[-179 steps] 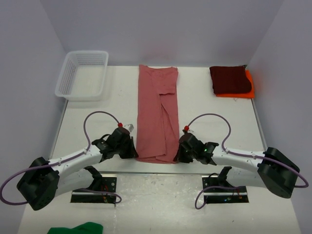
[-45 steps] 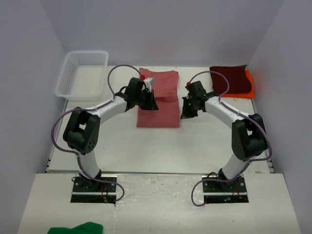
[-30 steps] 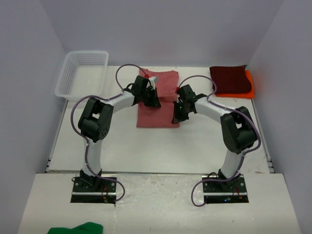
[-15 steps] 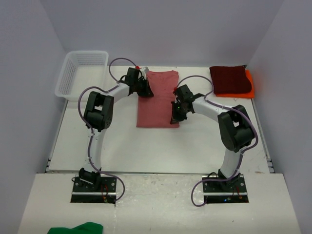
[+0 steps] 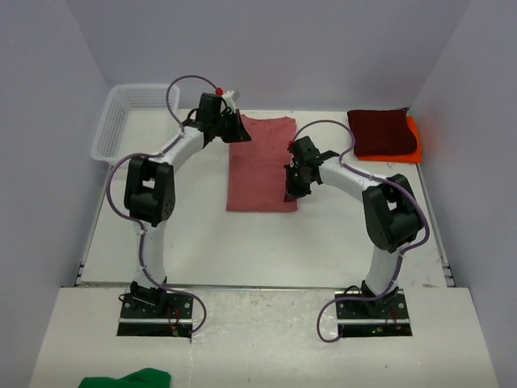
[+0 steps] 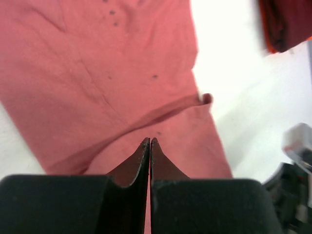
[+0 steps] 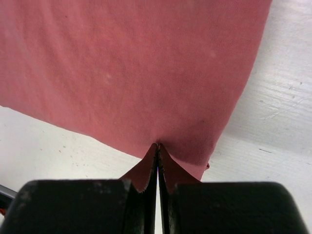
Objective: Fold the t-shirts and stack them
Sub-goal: Fold the folded rectangular tshirt in 1/3 of the way
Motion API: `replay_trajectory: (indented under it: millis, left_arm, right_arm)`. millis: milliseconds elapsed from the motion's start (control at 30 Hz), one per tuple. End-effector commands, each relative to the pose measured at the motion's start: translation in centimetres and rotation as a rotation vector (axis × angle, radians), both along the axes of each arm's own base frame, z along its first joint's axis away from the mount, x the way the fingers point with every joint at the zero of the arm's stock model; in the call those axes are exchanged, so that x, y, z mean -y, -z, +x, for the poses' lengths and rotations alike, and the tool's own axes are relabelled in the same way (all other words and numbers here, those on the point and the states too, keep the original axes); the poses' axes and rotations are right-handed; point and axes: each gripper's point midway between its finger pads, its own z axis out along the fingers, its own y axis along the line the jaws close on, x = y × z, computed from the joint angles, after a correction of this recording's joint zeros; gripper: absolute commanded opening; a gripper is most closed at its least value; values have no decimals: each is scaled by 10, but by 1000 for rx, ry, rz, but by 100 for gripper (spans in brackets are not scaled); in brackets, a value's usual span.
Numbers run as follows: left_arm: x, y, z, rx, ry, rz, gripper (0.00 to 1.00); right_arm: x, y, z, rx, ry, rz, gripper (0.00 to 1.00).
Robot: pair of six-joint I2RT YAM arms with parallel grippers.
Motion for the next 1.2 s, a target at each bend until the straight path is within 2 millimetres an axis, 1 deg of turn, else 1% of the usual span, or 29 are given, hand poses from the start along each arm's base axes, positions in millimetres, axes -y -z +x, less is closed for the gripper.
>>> replay_trajectory:
  millis: [0, 33, 67, 100, 133, 167, 200, 233, 267, 300, 333, 367, 400, 433, 467, 533, 633, 833, 900, 1000, 1033, 1167]
  left_arm:
    - [-10, -70, -13, 115, -12, 1, 0]
    - [-15, -71, -23, 104, -28, 12, 0]
    - [-20, -67, -29, 80, -61, 31, 0]
    - [-30, -62, -29, 76, -123, 82, 0]
    - [-33, -55, -41, 57, -141, 117, 0]
    - [-45, -44, -45, 38, -199, 187, 0]
    - [-44, -36, -53, 28, -212, 230, 0]
    - [-54, -24, -61, 6, -245, 290, 0]
    - [-70, -14, -64, -6, -314, 377, 0]
    - [-72, 0, -74, -35, -319, 402, 0]
    - [-73, 6, -77, -49, -325, 407, 0]
    - [-72, 13, -80, -64, -316, 401, 0]
    - [-70, 18, -83, -77, -306, 400, 0]
    - [-68, 27, -86, -93, -302, 398, 0]
    - [-65, 31, -89, -101, -293, 398, 0]
    - [-60, 37, -91, -97, -284, 402, 0]
    - [-55, 42, -93, -92, -277, 396, 0]
    - [-53, 55, -97, -112, -271, 402, 0]
    - [-53, 60, -100, -121, -268, 405, 0]
    - [-52, 64, -105, -131, -257, 403, 0]
    - [-50, 59, -107, -114, -256, 396, 0]
    - [-46, 54, -109, -91, -250, 377, 0]
  right_arm:
    - [-4, -46, 14, 114, -10, 25, 0]
    - [-4, -51, 16, 125, -6, 24, 0]
    - [-3, -55, 18, 132, -4, 17, 0]
    - [-4, -63, 21, 147, -6, 20, 0]
    - [-2, -66, 25, 162, -8, 4, 0]
    - [-1, -70, 28, 181, -6, -14, 0]
    - [0, -74, 35, 209, -5, -34, 0]
    - [3, -75, 40, 231, -10, -60, 0]
    - [8, -72, 43, 234, -2, -95, 0]
    - [9, -67, 50, 235, -1, -124, 0]
    - [9, -63, 52, 224, -5, -136, 0]
    - [13, -56, 51, 201, -2, -168, 0]
    - [11, -55, 55, 197, 5, -172, 0]
    - [12, -46, 55, 177, 8, -180, 0]
    - [9, -40, 53, 172, 6, -167, 0]
    - [5, -34, 52, 165, 16, -140, 0]
    - [3, -24, 51, 150, 19, -133, 0]
    - [-2, -12, 47, 106, 1, -118, 0]
    - [-2, -4, 46, 86, 2, -125, 0]
    - [-3, 8, 42, 61, -4, -125, 0]
    - [-3, 13, 41, 52, -4, -124, 0]
    - [-2, 21, 38, 30, 3, -127, 0]
